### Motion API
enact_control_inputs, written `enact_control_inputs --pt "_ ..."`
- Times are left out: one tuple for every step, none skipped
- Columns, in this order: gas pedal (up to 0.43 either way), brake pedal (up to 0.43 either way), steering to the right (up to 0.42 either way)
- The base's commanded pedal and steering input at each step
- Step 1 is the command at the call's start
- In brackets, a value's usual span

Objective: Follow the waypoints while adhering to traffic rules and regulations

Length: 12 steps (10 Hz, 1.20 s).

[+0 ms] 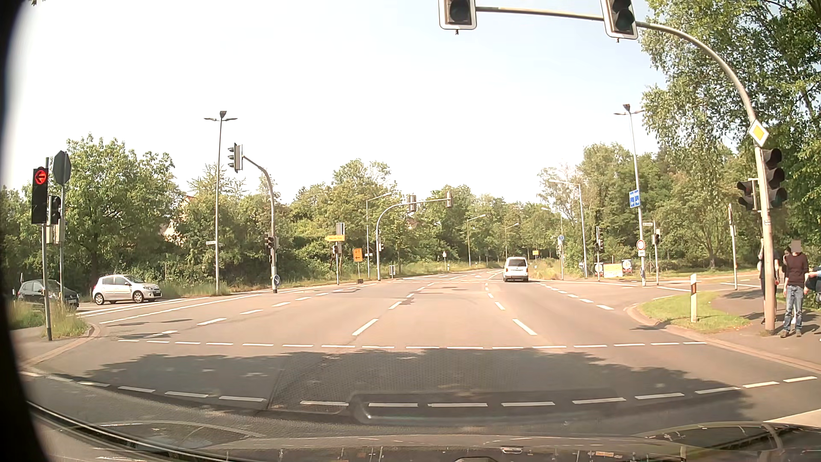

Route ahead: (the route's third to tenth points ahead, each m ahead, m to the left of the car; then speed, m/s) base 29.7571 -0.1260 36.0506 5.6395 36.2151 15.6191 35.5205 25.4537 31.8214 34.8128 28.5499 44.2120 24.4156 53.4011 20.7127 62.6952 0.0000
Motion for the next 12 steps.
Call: enact_control_inputs --pt "0.0 0.232 -0.003" --pt "0.0 0.232 -0.003" --pt "0.0 0.232 -0.003" --pt "0.0 0.232 -0.003" --pt "0.0 0.232 -0.003" --pt "0.0 0.232 -0.003" --pt "0.0 0.238 -0.003" --pt "0.0 0.232 -0.003" --pt "0.0 0.232 -0.003" --pt "0.0 0.232 -0.003" --pt "0.0 0.232 -0.003" --pt "0.0 0.232 -0.003"
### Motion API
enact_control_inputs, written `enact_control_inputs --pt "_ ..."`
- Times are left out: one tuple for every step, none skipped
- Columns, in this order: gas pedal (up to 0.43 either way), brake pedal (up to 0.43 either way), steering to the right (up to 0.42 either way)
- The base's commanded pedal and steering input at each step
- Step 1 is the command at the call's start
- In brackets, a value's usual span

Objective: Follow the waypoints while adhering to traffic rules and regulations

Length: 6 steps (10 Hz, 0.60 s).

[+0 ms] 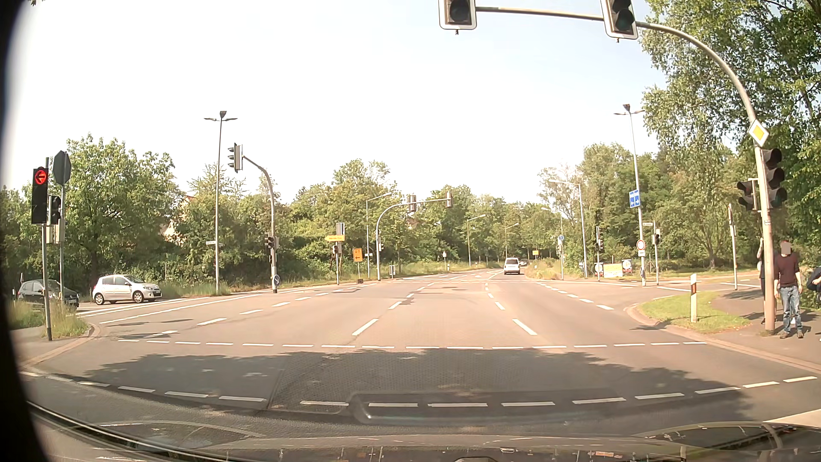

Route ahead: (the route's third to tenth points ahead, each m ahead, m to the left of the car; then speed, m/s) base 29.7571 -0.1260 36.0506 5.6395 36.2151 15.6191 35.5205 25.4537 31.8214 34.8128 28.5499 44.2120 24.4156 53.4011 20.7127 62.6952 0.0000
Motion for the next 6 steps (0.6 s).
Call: enact_control_inputs --pt "0.0 0.232 -0.003" --pt "0.0 0.232 -0.003" --pt "0.0 0.232 -0.003" --pt "0.0 0.238 -0.003" --pt "0.0 0.232 -0.003" --pt "0.0 0.232 -0.003"
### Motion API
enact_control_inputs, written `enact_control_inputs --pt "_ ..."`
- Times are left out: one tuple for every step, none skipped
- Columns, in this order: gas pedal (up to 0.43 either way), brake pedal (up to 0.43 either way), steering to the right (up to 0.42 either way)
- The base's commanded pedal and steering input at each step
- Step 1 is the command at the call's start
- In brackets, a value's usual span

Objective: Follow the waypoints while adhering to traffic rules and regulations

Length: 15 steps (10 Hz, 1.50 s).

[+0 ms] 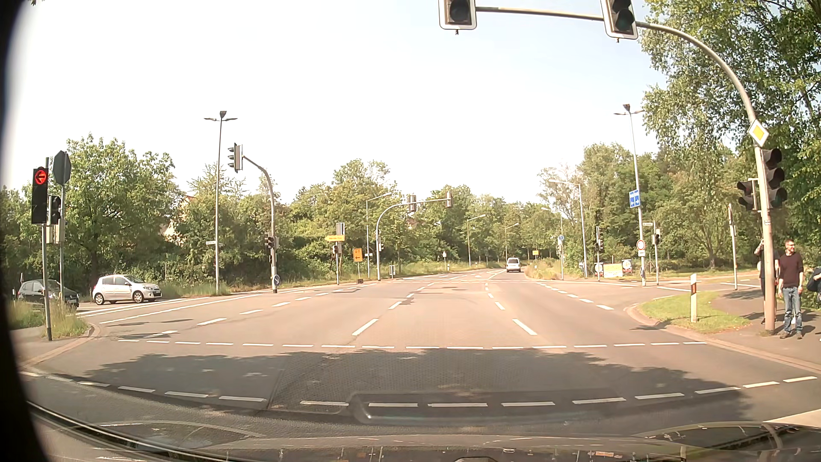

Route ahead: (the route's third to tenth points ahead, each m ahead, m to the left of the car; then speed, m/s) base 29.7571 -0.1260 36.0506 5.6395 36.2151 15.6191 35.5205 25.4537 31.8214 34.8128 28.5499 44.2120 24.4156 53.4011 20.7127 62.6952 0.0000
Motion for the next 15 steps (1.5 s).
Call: enact_control_inputs --pt "0.0 0.232 -0.003" --pt "0.0 0.232 -0.003" --pt "0.0 0.232 -0.003" --pt "0.0 0.238 -0.003" --pt "0.0 0.232 -0.003" --pt "0.0 0.238 -0.003" --pt "0.0 0.232 -0.003" --pt "0.0 0.232 -0.003" --pt "0.0 0.238 -0.003" --pt "0.0 0.232 -0.003" --pt "0.0 0.238 -0.003" --pt "0.0 0.238 -0.003" --pt "0.0 0.232 -0.003" --pt "0.0 0.232 -0.003" --pt "0.0 0.232 -0.003"
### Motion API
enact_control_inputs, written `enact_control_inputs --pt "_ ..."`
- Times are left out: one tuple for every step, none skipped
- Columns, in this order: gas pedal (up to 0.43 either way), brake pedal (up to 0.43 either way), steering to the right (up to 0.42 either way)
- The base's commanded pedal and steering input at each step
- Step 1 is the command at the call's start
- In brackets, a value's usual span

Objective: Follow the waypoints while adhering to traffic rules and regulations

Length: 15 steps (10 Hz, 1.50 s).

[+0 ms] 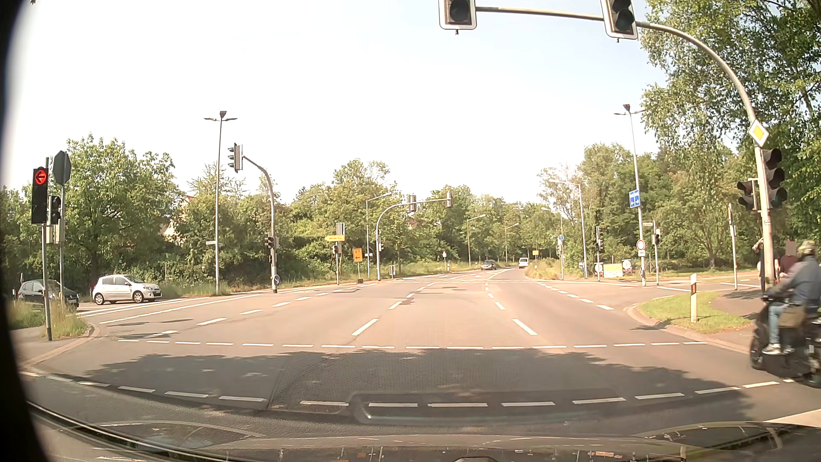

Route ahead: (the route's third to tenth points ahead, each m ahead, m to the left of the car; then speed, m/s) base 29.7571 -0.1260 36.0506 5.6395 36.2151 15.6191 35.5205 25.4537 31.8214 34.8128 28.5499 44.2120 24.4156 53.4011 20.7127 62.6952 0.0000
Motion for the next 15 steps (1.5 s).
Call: enact_control_inputs --pt "0.0 0.232 -0.003" --pt "0.0 0.238 -0.003" --pt "0.0 0.232 -0.003" --pt "0.0 0.238 -0.003" --pt "0.0 0.232 -0.003" --pt "0.0 0.232 -0.003" --pt "0.0 0.232 -0.003" --pt "0.0 0.238 -0.003" --pt "0.0 0.238 -0.003" --pt "0.0 0.232 -0.003" --pt "0.0 0.238 -0.003" --pt "0.0 0.232 -0.003" --pt "0.0 0.232 -0.003" --pt "0.0 0.232 -0.003" --pt "0.0 0.232 -0.003"
